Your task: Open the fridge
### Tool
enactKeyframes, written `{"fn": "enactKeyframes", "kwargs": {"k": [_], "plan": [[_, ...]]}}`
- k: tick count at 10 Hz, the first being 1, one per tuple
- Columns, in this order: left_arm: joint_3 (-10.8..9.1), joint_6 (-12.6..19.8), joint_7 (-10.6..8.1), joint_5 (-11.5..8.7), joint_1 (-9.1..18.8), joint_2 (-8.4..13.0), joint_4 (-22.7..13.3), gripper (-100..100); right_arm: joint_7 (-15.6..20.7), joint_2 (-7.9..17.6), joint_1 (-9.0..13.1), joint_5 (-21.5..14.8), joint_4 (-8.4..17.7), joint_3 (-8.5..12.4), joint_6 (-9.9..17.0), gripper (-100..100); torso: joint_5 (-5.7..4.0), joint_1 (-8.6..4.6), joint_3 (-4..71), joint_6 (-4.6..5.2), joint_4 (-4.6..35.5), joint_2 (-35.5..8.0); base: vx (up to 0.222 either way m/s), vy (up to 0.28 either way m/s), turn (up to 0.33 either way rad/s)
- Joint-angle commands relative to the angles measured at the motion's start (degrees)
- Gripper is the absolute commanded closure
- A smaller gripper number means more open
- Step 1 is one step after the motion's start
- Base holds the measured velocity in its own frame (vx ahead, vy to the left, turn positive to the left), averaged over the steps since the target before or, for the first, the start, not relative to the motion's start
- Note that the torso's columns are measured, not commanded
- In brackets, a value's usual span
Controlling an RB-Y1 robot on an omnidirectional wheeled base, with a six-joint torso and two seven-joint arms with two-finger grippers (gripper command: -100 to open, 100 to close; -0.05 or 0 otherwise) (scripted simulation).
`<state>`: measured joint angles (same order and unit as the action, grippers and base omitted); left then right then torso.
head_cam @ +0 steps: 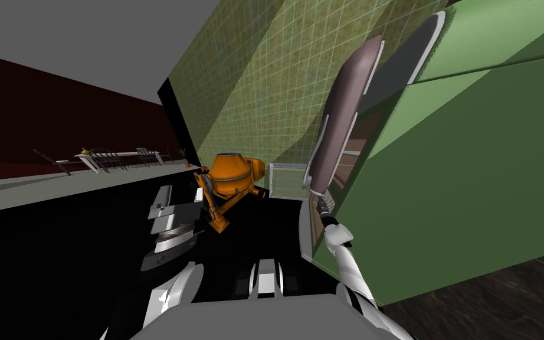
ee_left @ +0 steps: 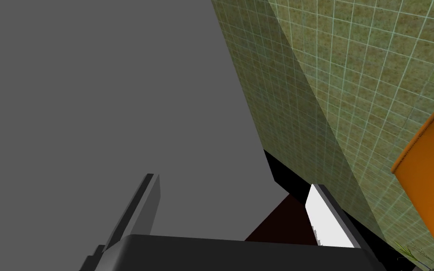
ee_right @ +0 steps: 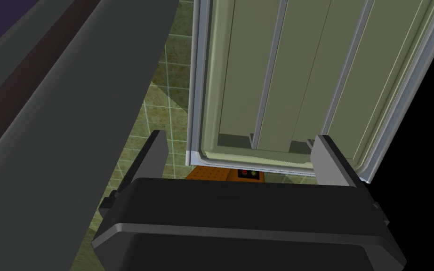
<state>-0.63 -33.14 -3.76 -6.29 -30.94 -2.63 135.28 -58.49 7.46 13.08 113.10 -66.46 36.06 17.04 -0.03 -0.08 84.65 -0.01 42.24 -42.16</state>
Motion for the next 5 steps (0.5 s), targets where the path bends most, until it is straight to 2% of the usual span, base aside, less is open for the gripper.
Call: {"fn": "enactKeyframes", "kwargs": {"k": [1, 2, 3, 5], "plan": [[0.0, 0.0, 0.0, 0.0, 0.0, 0.0, 0.0, 0, 4.0, -0.2, 2.9, 3.1, 3.0, 3.0, 2.9, -100, 0.02, 0.05, 0.0, 0.0, 0.0, -0.1, -0.054, 0.043, 0.298], [0.01, 0.0, 0.0, 0.0, 0.0, 0.0, 0.0, 0, 5.6, -0.2, 3.7, 4.7, 4.1, 4.7, 4.3, -100, 0.07, 0.28, -0.2, -0.08, 0.1, -0.3, -0.081, 0.058, 0.188], [0.01, 0.0, 0.0, 0.0, 0.0, 0.0, 0.0, 0, 7.1, -0.2, 3.7, 6.4, 4.1, 6.3, 5.1, -100, 0.09, 0.25, -0.2, 0.04, 0.1, -0.3, -0.047, 0.044, -0.021], [0.0, 0.0, 0.0, 0.0, 0.0, 0.0, 0.0, 0, 9.8, -0.2, 3.7, 9.2, 4.1, 7.1, 5.1, -100, -0.01, -0.05, 0.0, 0.02, 0.0, 0.0, -0.008, 0.01, -0.022]]}}
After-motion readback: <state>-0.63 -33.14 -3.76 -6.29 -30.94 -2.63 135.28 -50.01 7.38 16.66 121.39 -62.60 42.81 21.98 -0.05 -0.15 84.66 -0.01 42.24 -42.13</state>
